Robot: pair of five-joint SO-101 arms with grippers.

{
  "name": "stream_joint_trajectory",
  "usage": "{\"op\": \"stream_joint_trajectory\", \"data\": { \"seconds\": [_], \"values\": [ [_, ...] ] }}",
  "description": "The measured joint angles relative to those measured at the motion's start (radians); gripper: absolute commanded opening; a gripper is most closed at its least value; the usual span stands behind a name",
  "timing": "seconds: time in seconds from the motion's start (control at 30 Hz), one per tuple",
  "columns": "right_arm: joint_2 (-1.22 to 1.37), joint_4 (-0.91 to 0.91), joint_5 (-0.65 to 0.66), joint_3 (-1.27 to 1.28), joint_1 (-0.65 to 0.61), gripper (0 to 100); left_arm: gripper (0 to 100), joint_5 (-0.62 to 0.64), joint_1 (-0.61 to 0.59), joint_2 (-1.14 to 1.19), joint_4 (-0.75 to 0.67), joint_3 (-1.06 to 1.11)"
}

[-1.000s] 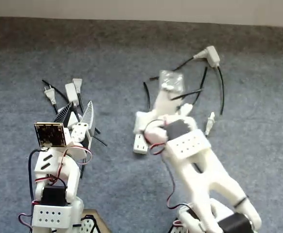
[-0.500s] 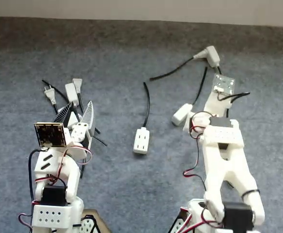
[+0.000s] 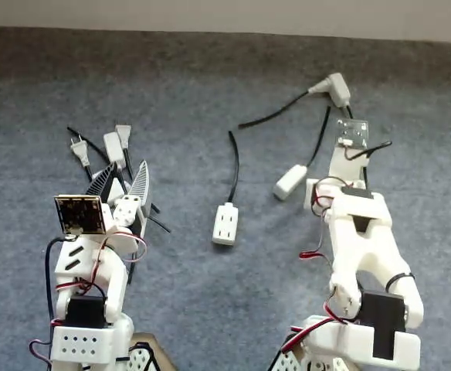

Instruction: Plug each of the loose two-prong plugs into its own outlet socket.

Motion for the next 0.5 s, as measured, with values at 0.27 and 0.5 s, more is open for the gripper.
{"op": "stream_joint_trajectory", "data": {
  "seconds": [0.27,0.5],
  "values": [
    [-0.147,0.000,0.015,0.000,0.005,18.4,19,0.000,0.000,0.000,0.000,0.000],
    [-0.276,0.110,-0.008,0.000,0.003,18.0,19,0.000,0.000,0.000,0.000,0.000]
  ]
}}
